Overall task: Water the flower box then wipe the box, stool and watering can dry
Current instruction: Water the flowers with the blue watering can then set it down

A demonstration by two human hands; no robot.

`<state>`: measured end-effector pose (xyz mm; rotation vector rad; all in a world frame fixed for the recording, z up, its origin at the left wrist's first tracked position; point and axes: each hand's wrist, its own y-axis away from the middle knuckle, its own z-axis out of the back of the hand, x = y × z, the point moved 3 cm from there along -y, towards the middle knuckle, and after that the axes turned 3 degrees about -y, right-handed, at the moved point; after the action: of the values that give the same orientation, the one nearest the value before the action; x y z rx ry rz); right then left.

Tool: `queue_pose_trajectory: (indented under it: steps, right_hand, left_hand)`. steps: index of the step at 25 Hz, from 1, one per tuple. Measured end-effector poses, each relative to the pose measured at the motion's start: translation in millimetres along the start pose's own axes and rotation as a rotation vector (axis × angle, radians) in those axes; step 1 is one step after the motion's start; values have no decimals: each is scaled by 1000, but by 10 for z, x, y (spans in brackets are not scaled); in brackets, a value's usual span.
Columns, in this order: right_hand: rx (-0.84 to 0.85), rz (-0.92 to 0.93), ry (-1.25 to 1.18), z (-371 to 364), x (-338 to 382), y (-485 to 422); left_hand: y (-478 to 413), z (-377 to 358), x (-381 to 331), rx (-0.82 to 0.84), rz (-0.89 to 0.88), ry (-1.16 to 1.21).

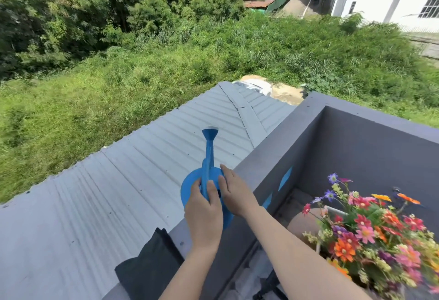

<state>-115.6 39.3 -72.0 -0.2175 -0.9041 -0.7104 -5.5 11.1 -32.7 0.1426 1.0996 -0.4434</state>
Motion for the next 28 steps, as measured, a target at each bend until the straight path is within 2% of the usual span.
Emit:
queue_pose_trajectory:
  steps: [1,8,14,18,22,28]
  right_hand:
    - [-5,-64,-22,-166,-123,-222]
    - [10,-28,19,-138,-57,-168]
    - [-45,-74,-53,-77,-69,54]
    - [-214,-72,-118,101,-4,367]
    - [-364,-33,-68,382,168,691]
    - [-485,-38,40,519,237,1118]
  left_hand:
    - [-221,-154,232,28,40,-34]
    - [-200,-1,166,18,60,-8]
    - [-328,219,163,175,4,21]
    - [-274,305,-74,306,-100,92]
    - [-266,386,-366,431,-214,154]
    - [-214,438,-840,558,-435,45]
